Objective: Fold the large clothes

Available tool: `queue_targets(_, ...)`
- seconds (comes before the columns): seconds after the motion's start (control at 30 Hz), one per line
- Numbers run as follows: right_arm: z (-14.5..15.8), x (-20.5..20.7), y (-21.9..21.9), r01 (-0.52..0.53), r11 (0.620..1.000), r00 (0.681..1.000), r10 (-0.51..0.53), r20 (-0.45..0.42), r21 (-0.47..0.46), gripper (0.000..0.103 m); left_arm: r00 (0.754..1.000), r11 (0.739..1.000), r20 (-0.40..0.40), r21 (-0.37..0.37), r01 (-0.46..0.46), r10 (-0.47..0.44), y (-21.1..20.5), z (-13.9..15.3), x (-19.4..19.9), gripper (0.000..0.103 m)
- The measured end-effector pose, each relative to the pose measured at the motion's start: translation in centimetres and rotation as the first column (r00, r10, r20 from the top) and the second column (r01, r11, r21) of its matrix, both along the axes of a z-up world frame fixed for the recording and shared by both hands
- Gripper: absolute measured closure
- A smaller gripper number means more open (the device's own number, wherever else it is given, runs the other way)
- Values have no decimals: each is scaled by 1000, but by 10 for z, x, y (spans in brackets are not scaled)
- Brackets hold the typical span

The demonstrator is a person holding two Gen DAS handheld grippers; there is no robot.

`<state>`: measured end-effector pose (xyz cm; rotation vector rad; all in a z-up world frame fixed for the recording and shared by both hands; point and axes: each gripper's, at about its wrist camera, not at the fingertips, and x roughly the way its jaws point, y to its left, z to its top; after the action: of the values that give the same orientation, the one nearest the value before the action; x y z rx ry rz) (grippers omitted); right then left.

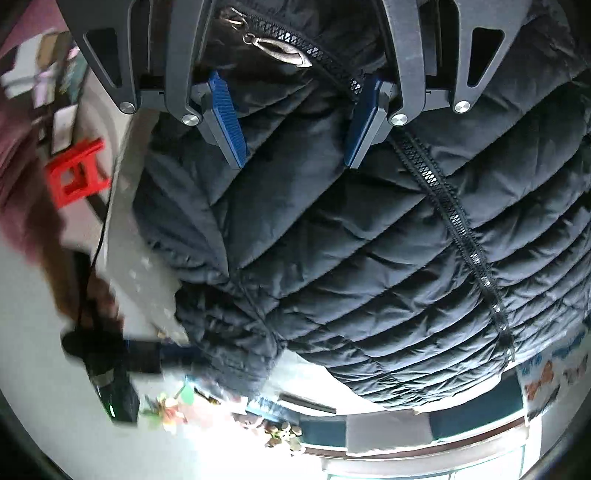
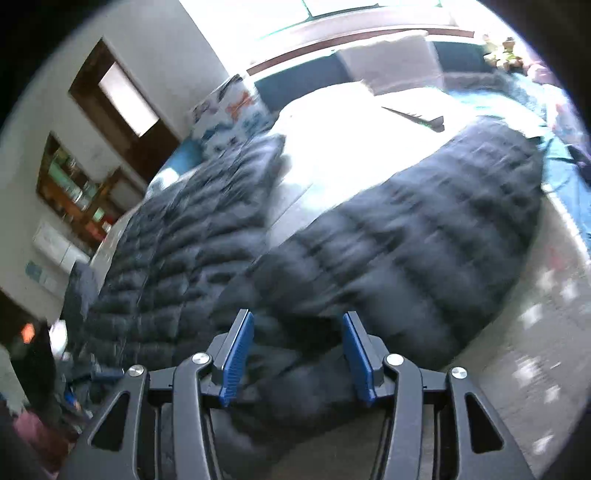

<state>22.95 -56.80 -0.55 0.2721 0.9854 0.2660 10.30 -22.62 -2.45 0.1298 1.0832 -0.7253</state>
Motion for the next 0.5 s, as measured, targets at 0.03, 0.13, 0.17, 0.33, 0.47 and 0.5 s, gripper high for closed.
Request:
queue_targets(0.03, 4, 4, -13, 43, 999, 999, -43, 6, -30, 48, 1000, 1000, 10, 4, 11, -11, -2, -1, -1, 37)
queue_targets(0.13, 8, 22, -60, 175, 983, 984, -176, -3, -57, 48, 999, 1000, 21, 5, 28, -28, -6, -3, -4, 32)
queue_targets(0.17, 8, 28, -70, 213, 975, 977, -213, -5, -62, 48, 999, 999, 24, 7, 32, -32, -7, -4, -4, 32)
queue_targets(0.33, -11, 56, -126, 381, 921, 921, -385, -49, -77, 48, 999, 999, 24, -1, 34, -34, -5, -5, -4, 28)
queue_targets(0.47, -31, 72, -154, 477, 879, 875, -476, -87, -2, 48, 999, 999, 31, -2, 35, -35, -7, -7, -5, 26)
queue_targets(0.5, -36, 73, -161, 496, 868, 865, -493, -92, 18, 48, 999, 999, 33, -1, 36, -36, -7, -8, -5, 26)
